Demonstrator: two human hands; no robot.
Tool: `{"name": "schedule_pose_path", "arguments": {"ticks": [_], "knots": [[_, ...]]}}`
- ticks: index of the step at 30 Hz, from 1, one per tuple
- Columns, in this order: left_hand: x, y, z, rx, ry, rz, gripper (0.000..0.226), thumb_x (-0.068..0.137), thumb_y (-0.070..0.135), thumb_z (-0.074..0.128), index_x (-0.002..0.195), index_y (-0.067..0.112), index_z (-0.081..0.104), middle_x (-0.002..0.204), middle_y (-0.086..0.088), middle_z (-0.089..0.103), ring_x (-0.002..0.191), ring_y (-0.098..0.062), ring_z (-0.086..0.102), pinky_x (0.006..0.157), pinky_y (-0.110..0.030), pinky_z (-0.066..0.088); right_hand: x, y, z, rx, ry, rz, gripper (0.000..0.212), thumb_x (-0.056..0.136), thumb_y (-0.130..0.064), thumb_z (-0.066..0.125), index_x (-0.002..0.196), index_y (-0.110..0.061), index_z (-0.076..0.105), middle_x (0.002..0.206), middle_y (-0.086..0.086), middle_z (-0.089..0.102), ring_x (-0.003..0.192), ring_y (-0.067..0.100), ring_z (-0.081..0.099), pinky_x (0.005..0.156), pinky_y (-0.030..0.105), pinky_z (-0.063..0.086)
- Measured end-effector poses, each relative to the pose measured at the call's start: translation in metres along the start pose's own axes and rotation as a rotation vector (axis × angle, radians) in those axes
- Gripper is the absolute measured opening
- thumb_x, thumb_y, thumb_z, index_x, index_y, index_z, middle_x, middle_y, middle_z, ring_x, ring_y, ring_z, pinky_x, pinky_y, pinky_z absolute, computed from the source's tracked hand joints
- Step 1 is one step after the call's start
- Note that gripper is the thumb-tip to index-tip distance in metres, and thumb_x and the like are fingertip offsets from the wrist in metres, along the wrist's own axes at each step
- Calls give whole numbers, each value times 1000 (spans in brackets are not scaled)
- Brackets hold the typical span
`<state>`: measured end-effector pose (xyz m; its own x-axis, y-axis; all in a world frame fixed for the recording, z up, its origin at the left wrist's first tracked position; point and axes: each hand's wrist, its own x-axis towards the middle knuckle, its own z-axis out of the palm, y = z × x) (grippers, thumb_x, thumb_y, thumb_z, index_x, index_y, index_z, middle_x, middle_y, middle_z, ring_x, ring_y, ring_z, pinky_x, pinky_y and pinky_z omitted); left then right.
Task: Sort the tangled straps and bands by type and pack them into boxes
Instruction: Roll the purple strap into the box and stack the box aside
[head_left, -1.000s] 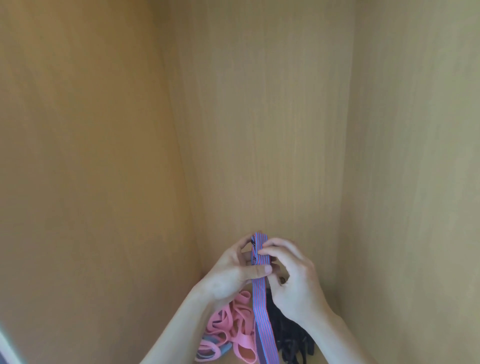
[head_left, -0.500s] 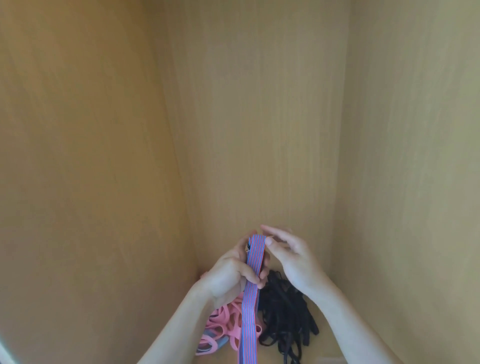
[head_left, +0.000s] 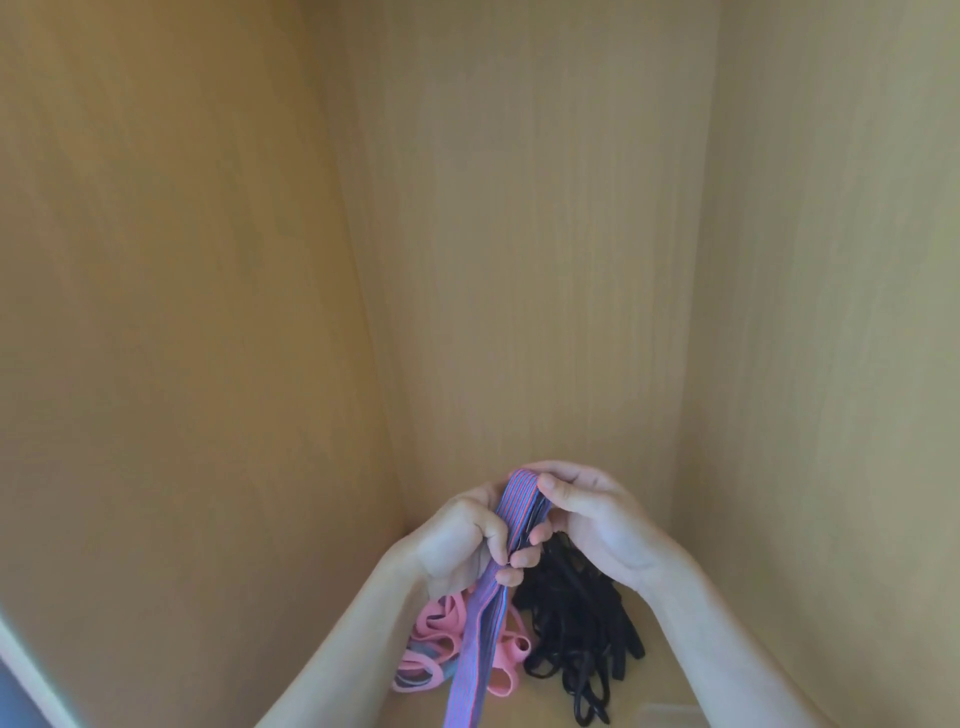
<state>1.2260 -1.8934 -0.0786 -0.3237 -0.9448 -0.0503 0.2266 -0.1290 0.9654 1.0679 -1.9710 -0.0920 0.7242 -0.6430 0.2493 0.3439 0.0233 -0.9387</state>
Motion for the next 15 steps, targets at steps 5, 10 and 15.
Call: {"name": "schedule_pose_path", "arguments": {"ticks": [5,10,15], "knots": [[2,0,-5,100,87,38,81,58,-23,41,135,1,42,79,-15,49,63,-26,46,54,-35,34,3,-2,7,-432,116,-25,17,92,-18,73,103,-6,70,88,23,72,71,25,63,85,55,50],[2,-7,-5,86,158,63,68,72,-13,50,139,-1,44,91,-24,62,79,-31,64,77,-36,54,3,-9,8,-441,185,-98,5,93,-4,69,98,-5,68,86,23,71,69,33,62,72,53,52],[-3,-21,-6,72,196,-8,28,83,1,49,109,-5,58,88,-18,65,75,-30,61,80,-42,52,4,-4,0,-505,256,-166,19,91,-3,70,96,-21,69,91,5,77,80,13,69,74,21,53]]}}
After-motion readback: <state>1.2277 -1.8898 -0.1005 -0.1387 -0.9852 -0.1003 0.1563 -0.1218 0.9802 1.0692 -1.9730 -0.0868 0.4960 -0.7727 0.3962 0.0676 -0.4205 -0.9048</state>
